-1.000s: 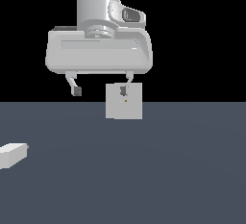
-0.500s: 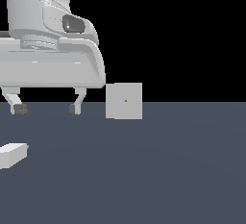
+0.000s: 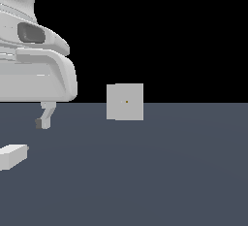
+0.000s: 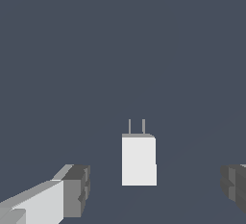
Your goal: Plug the charger into the wall socket.
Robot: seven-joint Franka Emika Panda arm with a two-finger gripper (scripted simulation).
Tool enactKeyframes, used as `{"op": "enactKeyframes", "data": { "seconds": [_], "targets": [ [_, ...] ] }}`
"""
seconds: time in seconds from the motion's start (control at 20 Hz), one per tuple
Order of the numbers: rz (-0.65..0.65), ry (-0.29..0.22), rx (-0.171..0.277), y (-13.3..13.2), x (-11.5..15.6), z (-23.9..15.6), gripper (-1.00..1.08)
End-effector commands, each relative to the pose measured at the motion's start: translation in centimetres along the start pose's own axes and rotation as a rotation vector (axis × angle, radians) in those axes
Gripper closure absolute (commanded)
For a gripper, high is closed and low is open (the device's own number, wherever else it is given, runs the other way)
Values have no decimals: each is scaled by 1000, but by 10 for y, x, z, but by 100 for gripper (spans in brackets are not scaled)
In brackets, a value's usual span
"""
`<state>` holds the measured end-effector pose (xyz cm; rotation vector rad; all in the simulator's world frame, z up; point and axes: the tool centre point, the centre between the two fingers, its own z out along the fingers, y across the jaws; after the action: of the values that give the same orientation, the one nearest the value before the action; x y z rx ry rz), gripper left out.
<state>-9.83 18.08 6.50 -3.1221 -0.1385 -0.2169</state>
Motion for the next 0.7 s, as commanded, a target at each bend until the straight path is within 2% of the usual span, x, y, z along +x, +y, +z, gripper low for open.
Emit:
{"op": "enactKeyframes", "data": {
  "seconds": [0.0,0.35,0.65],
  "targets": [
    [-2,7,-1,-5,-1,2,-92],
    [-3,7,-1,-6,-2,5,-92],
    [-3,7,-1,-6,-5,26,-92]
  ]
}}
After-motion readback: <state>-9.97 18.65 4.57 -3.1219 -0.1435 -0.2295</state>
